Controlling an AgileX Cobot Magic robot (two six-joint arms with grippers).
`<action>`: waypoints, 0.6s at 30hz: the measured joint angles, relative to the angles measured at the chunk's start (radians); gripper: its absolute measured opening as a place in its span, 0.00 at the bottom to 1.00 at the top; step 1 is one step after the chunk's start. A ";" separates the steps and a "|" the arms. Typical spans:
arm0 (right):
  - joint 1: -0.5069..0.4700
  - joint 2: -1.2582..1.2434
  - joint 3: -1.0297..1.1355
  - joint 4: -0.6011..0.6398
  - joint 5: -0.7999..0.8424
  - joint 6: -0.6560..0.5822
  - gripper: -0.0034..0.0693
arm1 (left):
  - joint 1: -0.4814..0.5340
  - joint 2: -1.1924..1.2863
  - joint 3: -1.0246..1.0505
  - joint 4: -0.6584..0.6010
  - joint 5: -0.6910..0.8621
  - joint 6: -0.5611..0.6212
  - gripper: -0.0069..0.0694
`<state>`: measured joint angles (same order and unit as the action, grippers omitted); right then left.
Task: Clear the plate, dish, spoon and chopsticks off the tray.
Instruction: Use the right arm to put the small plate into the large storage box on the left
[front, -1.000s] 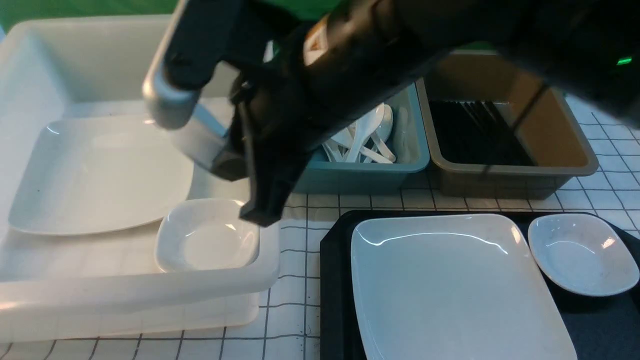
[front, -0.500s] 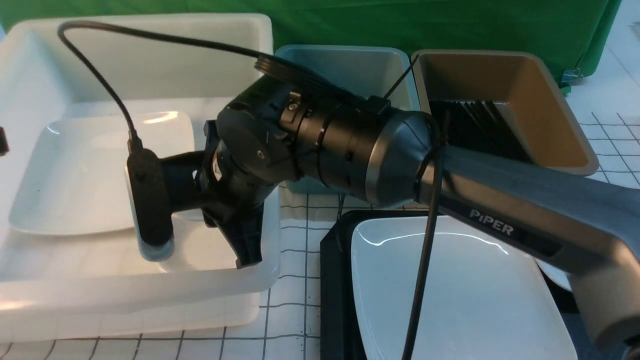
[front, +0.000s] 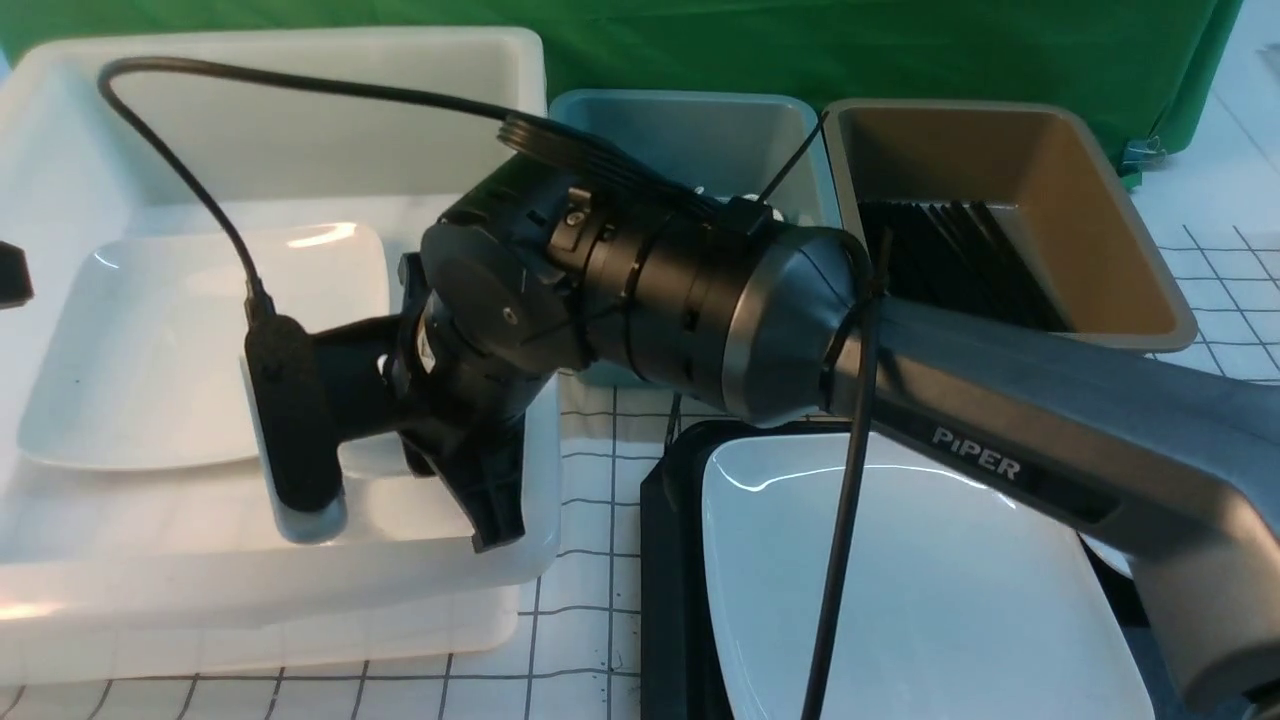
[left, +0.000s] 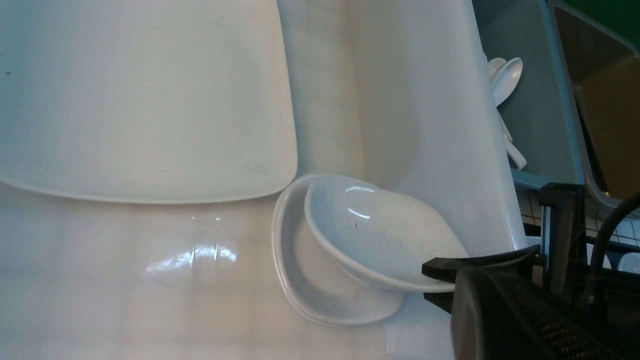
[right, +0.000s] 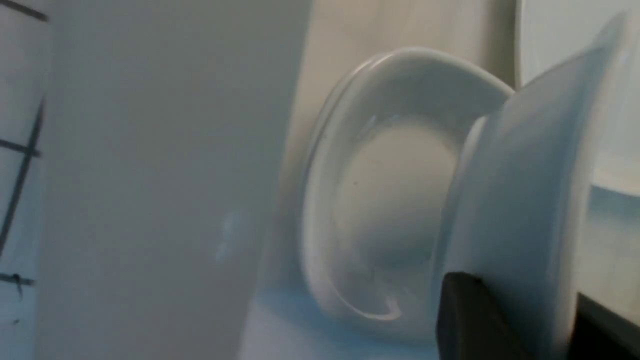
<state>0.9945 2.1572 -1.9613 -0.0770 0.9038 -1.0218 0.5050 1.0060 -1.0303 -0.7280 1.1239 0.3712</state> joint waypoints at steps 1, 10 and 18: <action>0.004 0.000 -0.001 0.000 0.001 0.000 0.27 | 0.000 0.000 0.000 0.000 0.000 0.000 0.10; 0.017 0.000 -0.001 0.005 0.010 0.028 0.45 | 0.000 0.000 0.000 0.000 0.000 0.000 0.10; 0.017 -0.080 -0.001 0.000 0.087 0.102 0.52 | 0.000 0.000 0.000 0.000 0.000 0.000 0.10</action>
<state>1.0119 2.0768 -1.9621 -0.0774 0.9911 -0.9198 0.5050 1.0060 -1.0303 -0.7280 1.1238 0.3712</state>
